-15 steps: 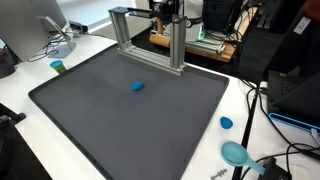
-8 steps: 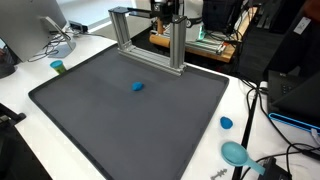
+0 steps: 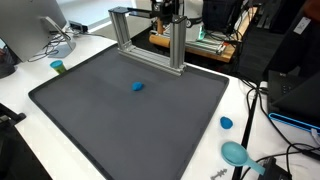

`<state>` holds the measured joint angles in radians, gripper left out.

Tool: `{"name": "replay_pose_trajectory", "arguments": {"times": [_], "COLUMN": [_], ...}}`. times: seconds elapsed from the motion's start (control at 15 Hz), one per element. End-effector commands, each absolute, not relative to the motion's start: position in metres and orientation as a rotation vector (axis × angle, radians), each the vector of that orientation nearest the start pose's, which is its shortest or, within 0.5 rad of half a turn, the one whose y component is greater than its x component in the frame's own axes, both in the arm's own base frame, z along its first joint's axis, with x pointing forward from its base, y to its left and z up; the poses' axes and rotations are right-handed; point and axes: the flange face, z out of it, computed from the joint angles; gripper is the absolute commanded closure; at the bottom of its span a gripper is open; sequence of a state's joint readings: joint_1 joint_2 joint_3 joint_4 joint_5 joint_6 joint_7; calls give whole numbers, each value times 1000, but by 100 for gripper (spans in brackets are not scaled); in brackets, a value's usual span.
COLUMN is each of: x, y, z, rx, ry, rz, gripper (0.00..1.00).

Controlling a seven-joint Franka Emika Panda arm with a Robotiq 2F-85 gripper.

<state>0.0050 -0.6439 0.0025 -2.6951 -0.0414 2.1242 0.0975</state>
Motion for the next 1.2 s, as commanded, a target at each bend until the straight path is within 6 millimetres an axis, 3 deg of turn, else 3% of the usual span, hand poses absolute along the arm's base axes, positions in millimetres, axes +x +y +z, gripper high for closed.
{"name": "replay_pose_trajectory", "arguments": {"times": [0.0, 0.07, 0.13, 0.2, 0.27, 0.33, 0.47, 0.67, 0.87, 1.13], "x": [346, 346, 346, 345, 344, 344, 343, 345, 353, 378], "y": [5, 7, 8, 9, 10, 11, 11, 7, 8, 12], "z": [435, 435, 435, 434, 434, 434, 434, 436, 438, 450], "rx": [-3191, -3192, -3202, -3194, -3187, -3190, -3185, -3171, -3162, -3113], "ry": [98, 87, 67, 45, 19, 3, -12, -54, -75, -20], "rz": [-97, -87, -57, -32, -15, -9, 7, 31, 28, -50], "gripper": [68, 63, 22, 21, 34, 59, 62, 78, 78, 78]}}
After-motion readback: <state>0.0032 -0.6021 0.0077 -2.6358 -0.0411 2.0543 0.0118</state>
